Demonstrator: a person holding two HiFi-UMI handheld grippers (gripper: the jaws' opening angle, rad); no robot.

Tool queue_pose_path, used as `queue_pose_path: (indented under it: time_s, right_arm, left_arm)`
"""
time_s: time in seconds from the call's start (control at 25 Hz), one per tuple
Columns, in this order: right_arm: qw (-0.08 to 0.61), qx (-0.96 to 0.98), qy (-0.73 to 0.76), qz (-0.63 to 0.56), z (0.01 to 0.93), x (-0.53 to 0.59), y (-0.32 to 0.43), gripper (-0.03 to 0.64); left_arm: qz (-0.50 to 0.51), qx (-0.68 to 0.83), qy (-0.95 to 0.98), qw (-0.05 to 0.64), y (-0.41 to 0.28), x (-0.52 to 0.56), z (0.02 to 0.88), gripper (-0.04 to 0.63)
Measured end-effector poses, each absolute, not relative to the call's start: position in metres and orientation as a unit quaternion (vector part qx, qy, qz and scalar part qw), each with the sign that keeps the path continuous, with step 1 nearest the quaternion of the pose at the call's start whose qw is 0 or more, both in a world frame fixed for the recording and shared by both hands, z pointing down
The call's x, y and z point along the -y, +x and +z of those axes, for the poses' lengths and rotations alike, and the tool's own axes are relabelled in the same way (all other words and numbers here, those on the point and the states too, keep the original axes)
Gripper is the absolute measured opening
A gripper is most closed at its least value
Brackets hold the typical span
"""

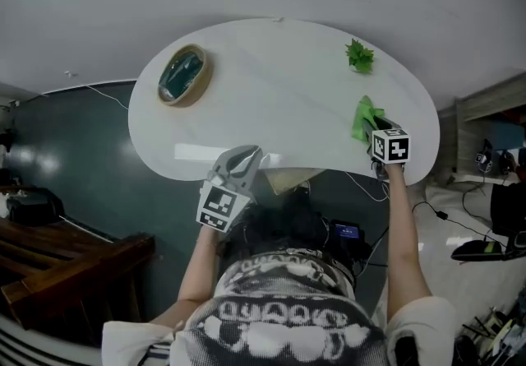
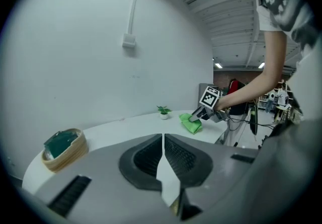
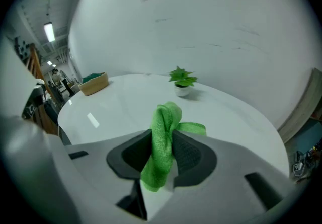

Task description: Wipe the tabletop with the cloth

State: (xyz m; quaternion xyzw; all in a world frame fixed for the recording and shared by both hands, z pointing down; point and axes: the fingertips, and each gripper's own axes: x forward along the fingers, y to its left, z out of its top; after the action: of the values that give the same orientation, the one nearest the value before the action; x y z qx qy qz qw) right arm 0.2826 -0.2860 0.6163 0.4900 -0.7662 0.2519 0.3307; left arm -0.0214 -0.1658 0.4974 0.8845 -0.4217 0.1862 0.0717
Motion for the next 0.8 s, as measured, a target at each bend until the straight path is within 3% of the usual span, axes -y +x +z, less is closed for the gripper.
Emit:
queue_pose_path:
  time_s: [0.8]
  right_arm:
    - [0.319, 0.889, 0.245, 0.216, 0.615, 0.192, -0.215, 0.121]
  left_arm:
    - [0.181, 0.563, 0.800, 0.102, -0.317, 0.053, 0.508, 0.014]
